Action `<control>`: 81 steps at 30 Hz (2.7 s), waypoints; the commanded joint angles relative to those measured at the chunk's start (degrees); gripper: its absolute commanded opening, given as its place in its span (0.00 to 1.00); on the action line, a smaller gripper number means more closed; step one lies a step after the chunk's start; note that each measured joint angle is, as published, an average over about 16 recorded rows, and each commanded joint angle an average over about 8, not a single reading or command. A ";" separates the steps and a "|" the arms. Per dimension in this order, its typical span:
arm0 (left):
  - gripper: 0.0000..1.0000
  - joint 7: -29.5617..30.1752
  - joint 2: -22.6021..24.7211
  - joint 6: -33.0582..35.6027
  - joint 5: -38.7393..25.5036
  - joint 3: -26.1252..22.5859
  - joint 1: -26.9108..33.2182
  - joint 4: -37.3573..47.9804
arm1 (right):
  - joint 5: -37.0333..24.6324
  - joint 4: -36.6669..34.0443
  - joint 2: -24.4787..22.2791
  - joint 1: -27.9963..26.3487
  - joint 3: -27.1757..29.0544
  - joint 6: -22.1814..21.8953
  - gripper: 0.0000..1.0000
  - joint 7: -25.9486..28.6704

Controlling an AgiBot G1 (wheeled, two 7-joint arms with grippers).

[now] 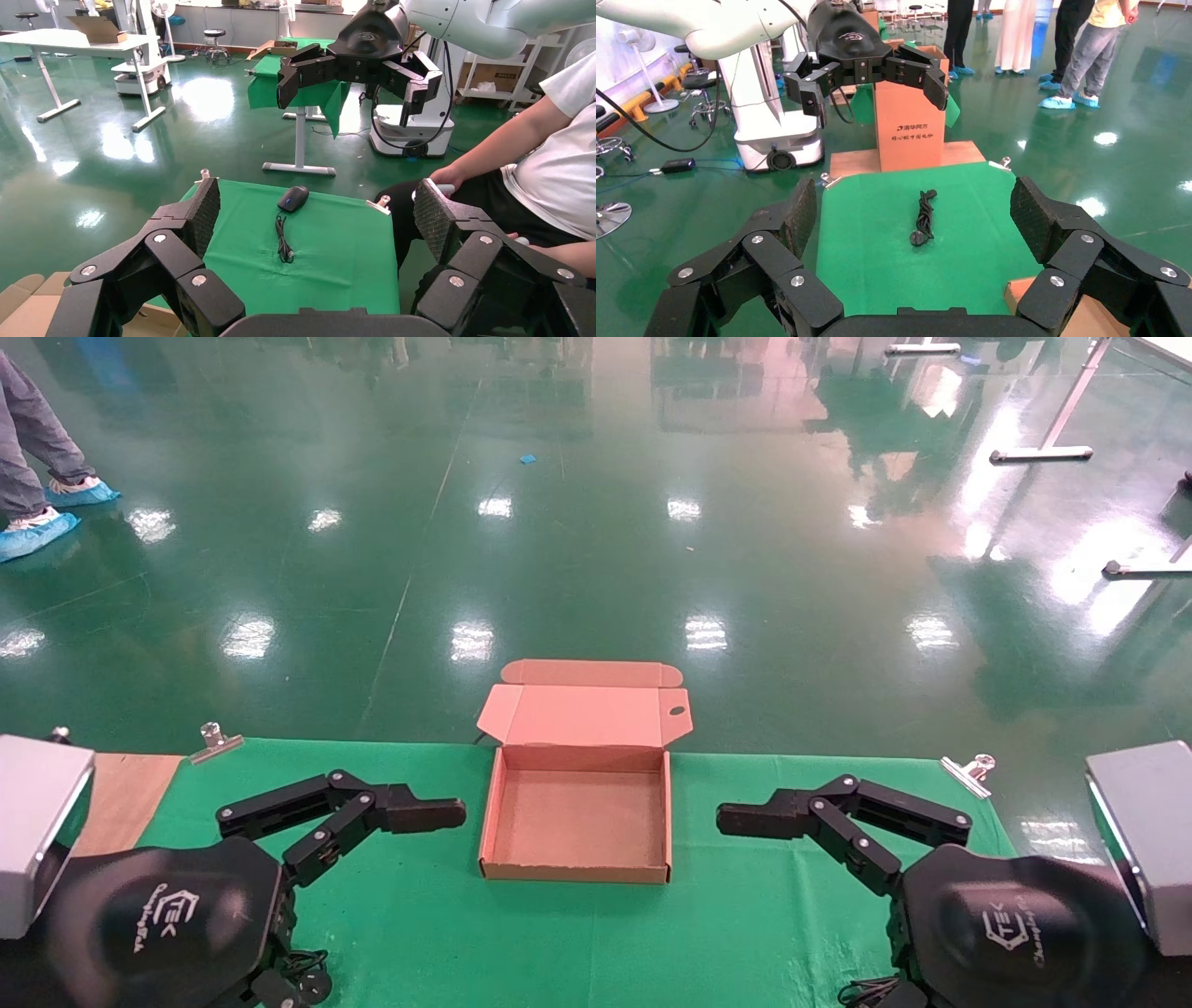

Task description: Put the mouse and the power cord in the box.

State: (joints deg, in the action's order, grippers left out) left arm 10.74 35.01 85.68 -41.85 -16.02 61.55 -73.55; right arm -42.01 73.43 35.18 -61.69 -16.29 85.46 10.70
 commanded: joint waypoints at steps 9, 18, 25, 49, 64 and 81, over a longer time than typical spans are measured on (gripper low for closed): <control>1.00 0.00 0.00 0.00 0.00 0.00 0.00 0.00 | 0.00 0.00 0.00 0.00 0.00 0.00 1.00 0.00; 1.00 0.00 0.00 0.00 0.00 0.00 0.00 0.00 | 0.00 0.00 0.00 0.00 0.00 0.00 1.00 0.00; 1.00 0.00 0.00 0.00 0.00 0.00 0.00 0.00 | 0.00 0.00 0.00 0.00 0.00 0.00 1.00 0.00; 1.00 -0.14 0.03 0.03 -0.02 -0.07 0.06 0.09 | 0.01 0.01 -0.02 0.02 0.02 0.03 1.00 0.01; 1.00 -2.69 0.96 3.20 -13.64 -6.75 3.76 1.07 | -18.14 2.85 -1.16 -5.75 -6.73 1.67 1.00 -1.24; 1.00 -15.20 6.06 -0.15 -48.82 -20.82 12.38 15.35 | -59.28 3.58 4.51 -23.28 -30.61 4.46 1.00 -5.86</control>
State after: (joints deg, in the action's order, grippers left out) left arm -4.53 41.16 85.30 -88.94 -36.15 73.51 -58.07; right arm -100.33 76.78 39.25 -83.61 -45.82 89.04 5.41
